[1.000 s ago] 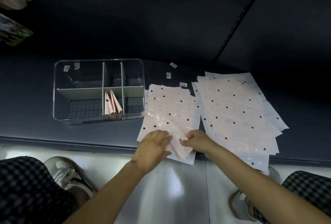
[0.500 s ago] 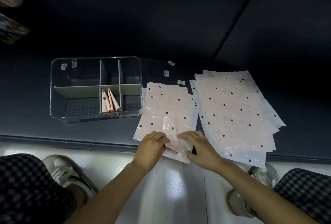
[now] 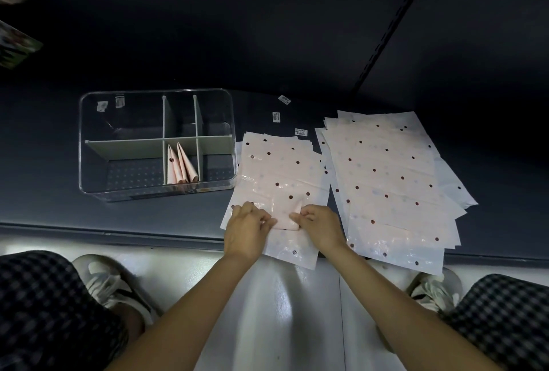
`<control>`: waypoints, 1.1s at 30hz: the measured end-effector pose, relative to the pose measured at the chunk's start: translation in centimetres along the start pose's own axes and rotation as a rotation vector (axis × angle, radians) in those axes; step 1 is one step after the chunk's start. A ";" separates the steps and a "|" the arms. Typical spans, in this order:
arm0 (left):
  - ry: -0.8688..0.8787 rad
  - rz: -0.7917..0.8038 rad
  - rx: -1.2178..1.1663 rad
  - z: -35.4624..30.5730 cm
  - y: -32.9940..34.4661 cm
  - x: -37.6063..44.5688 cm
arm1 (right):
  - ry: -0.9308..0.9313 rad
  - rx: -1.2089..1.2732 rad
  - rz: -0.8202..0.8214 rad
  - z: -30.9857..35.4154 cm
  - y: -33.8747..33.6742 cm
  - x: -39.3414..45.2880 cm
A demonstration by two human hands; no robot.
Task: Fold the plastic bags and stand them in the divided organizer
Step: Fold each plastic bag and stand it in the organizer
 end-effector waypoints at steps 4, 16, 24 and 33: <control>-0.008 -0.037 0.087 -0.6 -0.1 -0.1 | 0.058 -0.064 0.022 0.6 0.2 0.6; 0.539 0.156 0.458 -3.8 2.4 -0.8 | 0.118 -0.134 0.040 0.9 0.3 0.9; 0.413 0.220 0.493 -1.6 2.3 -0.6 | 0.142 -0.199 0.041 1.4 0.2 0.3; 0.454 0.335 0.683 -1.2 2.8 -1.3 | -0.603 -0.687 -0.034 3.8 3.6 -2.0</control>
Point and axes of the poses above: each hand's wrist, its own x-axis towards the middle knuckle, its own y-axis out of the palm, z = x × y, the point moved 6 cm from there along x, towards the middle knuckle, and after that the axes turned 4 degrees about y, right-handed, at the moved point
